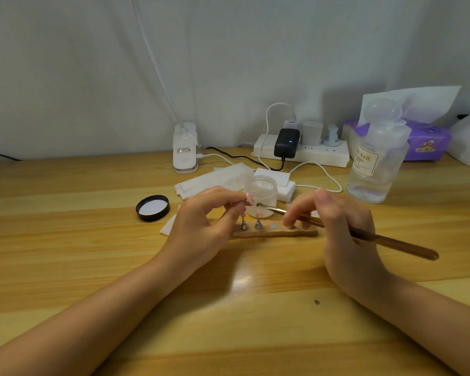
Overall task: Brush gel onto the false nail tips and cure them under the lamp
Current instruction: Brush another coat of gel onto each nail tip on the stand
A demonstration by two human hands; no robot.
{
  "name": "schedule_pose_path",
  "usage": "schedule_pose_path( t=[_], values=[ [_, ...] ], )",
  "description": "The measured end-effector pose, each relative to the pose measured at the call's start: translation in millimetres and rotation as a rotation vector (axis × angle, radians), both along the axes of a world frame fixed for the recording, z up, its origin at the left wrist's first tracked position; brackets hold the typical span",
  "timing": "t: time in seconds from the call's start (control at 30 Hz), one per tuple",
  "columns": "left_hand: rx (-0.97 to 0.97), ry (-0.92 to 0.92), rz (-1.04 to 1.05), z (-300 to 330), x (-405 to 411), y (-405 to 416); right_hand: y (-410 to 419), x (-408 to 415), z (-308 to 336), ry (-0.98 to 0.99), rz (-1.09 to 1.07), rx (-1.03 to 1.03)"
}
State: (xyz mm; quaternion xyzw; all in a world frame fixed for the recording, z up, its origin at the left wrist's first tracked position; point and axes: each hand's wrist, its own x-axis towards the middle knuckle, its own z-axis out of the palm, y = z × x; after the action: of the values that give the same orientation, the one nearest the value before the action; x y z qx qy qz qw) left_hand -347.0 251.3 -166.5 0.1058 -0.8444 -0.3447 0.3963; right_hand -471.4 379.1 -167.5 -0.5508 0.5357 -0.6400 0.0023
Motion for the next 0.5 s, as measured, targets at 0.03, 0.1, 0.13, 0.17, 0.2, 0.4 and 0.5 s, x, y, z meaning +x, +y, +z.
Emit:
schedule_pose_path(
  t=[0.03,0.1,0.13,0.17,0.2,0.4,0.5],
  values=[
    [0.006,-0.003,-0.001,0.2,0.0,0.0,-0.7,0.1,0.4,0.003,-0.011,0.016],
    [0.013,-0.008,-0.001,0.8,0.3,0.3,-3.3,1.1,1.7,0.028,-0.036,0.057],
    [0.011,-0.008,0.001,1.1,0.4,0.8,-4.3,1.5,2.0,0.056,-0.045,0.073],
    [0.009,-0.005,0.004,1.2,0.7,0.9,-6.0,1.7,1.8,0.081,-0.048,0.082],
    [0.007,-0.002,0.007,1.0,0.9,1.0,-6.7,1.6,1.0,0.088,-0.049,0.087],
    [0.006,0.004,0.014,0.8,1.4,1.1,-1.1,0.1,-0.8,0.034,-0.033,-0.001],
    [0.009,0.003,0.015,1.0,1.4,1.8,-3.2,0.7,0.8,0.066,-0.07,0.016]
  ],
)
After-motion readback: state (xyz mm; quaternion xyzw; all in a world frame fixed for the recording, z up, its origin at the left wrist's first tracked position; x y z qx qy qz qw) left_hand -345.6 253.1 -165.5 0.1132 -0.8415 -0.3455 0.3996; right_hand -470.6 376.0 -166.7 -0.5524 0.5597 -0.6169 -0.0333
